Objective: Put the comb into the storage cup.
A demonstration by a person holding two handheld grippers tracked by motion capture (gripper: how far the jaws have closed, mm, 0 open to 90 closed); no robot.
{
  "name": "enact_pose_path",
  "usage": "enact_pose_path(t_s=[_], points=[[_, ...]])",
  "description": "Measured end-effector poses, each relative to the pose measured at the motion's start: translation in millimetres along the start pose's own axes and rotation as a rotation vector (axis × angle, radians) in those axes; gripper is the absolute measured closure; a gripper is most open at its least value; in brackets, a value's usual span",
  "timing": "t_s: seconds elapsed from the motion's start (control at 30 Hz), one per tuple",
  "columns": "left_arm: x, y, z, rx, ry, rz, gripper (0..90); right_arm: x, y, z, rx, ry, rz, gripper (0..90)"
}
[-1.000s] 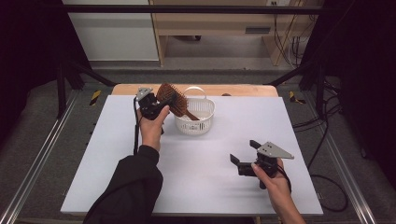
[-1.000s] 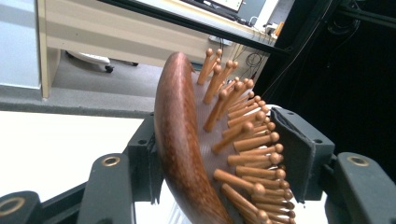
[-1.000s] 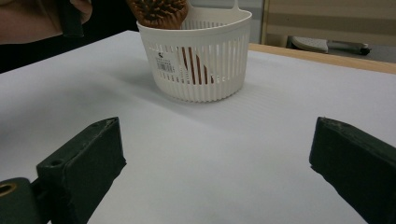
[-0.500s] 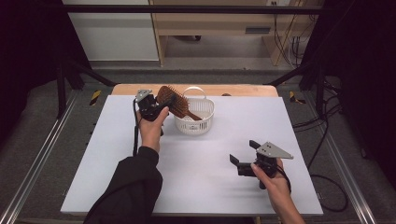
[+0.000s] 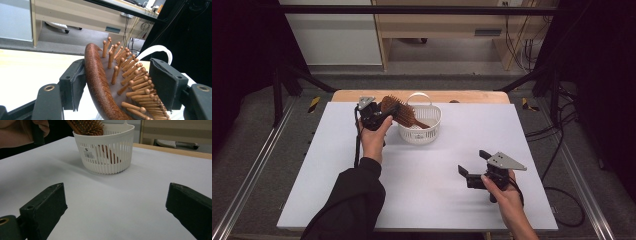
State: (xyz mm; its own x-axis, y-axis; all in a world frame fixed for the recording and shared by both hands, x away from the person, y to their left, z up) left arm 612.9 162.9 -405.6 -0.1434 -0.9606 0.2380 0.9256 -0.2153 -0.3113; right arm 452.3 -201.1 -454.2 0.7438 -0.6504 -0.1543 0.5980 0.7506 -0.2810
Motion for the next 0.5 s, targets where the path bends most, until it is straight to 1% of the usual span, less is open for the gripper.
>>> enact_pose_path(t_s=[0.23, 0.3, 0.43, 0.5], points=[[0.0, -2.4, 2.0, 0.024, 0.013, 0.001, 28.7, 0.1, 0.3, -0.1, 0.000, 0.001, 0.000, 3.3], [-0.1, -3.8, 2.9, 0.037, 0.027, 0.001, 27.4, 0.0, 0.2, -0.1, -0.001, 0.000, 0.000, 3.3], [0.8, -7.4, 5.0, 0.061, 0.055, 0.012, 22.2, 0.0, 0.6, -0.2, -0.002, -0.001, 0.000, 3.3], [1.1, -8.5, 5.4, 0.065, 0.064, 0.018, 18.6, 0.0, 1.0, -0.3, -0.003, -0.001, 0.000, 3.3]])
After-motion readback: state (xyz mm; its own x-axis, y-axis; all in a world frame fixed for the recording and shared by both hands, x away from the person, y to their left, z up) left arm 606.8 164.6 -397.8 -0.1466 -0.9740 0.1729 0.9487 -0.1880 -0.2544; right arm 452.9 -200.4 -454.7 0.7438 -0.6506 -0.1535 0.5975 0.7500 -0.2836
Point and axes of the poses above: each handheld gripper's, and its own axes: y roughly forward along the jaws, z roughly out of its top, x roughly to its right, the point moved 1 cm from there along y, roughly forward along the jaws, and after that the axes turned 13 degrees about z, right-handed, at the moved point
